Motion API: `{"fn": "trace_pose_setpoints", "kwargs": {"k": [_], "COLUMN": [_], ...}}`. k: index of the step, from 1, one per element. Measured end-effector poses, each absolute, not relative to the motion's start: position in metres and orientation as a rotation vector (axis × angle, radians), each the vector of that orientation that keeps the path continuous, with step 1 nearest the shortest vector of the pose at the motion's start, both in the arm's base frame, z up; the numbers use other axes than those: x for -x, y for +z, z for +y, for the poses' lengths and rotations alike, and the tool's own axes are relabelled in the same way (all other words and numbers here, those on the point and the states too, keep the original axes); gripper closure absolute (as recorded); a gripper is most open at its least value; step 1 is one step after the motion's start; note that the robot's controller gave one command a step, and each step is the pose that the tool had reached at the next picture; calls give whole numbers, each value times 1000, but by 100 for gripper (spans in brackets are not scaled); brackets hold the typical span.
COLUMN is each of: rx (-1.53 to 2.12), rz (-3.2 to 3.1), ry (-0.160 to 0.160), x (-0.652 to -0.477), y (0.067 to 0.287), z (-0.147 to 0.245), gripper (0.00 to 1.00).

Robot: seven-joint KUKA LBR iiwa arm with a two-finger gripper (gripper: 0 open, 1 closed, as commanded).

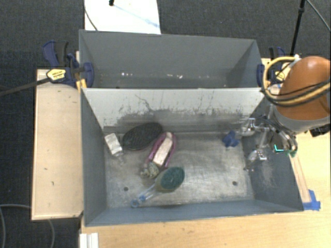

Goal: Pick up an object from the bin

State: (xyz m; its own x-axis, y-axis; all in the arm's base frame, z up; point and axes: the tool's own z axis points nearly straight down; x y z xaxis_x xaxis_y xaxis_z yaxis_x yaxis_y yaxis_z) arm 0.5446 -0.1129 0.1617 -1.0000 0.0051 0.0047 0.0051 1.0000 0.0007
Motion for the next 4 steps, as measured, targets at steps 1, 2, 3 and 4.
{"fn": "trace_pose_setpoints", "kwargs": {"k": [1, 2, 3, 4], "rx": [-345, -462, -471, -649], "rz": [-3124, -3115, -3115, -3086], "ry": [-2, 5, -1, 6], "x": [-590, -586, -587, -562], "y": [91, 88, 88, 291], "z": [-97, -146, -142, -106], "gripper": [0, 0, 100, 100]}}
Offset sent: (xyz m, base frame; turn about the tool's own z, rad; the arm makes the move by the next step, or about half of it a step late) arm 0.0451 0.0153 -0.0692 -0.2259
